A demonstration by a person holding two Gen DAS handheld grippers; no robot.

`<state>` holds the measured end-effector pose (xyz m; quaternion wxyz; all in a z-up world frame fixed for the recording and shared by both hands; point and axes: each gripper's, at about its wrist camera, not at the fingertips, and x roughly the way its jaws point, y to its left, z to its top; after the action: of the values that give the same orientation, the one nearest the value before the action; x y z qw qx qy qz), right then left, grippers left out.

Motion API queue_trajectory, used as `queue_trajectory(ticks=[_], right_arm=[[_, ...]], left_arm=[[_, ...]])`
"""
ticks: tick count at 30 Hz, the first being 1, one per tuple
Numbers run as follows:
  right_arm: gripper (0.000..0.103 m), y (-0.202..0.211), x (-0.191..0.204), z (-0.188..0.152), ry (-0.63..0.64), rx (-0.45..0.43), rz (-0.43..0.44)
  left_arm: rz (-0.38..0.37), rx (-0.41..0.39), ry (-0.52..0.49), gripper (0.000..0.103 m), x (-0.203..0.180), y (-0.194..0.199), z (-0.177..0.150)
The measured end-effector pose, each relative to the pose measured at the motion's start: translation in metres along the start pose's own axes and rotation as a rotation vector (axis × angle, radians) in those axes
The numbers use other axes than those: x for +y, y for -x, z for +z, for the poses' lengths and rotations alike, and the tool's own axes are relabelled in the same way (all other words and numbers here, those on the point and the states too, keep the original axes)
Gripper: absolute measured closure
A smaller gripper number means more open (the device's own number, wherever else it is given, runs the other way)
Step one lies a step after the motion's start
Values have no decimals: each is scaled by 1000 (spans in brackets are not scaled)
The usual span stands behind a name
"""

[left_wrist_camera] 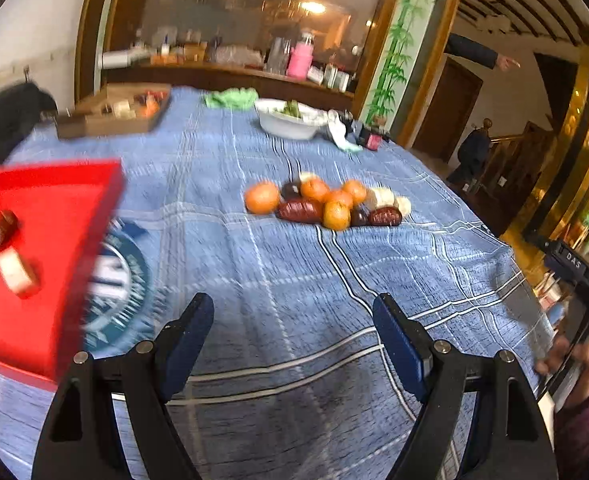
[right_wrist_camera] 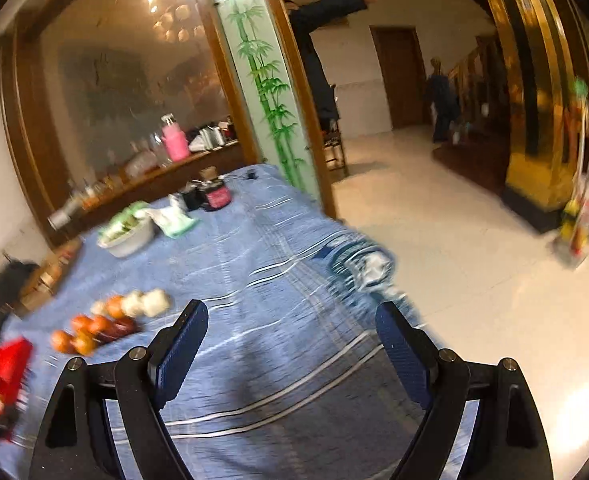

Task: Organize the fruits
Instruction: 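Move both open grippers back to the fruit pile, then grasp a tangerine with the left gripper while the right gripper grasps a large red date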

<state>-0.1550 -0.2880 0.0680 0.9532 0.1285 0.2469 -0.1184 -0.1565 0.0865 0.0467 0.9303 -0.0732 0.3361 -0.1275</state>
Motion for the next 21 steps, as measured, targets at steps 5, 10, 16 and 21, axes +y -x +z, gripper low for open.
queue_trajectory(ticks=[5, 10, 16, 21], right_arm=[[13, -4, 35, 21, 72, 58, 136], [17, -61, 91, 20, 8, 302, 402], [29, -122, 141, -5, -12, 486, 445], [29, -137, 156, -17, 5, 499, 402]], left_arm=[[4, -51, 36, 22, 17, 17, 32], [20, -19, 77, 22, 36, 9, 50], [12, 12, 34, 36, 45, -3, 68], [9, 67, -6, 47, 46, -40, 89]])
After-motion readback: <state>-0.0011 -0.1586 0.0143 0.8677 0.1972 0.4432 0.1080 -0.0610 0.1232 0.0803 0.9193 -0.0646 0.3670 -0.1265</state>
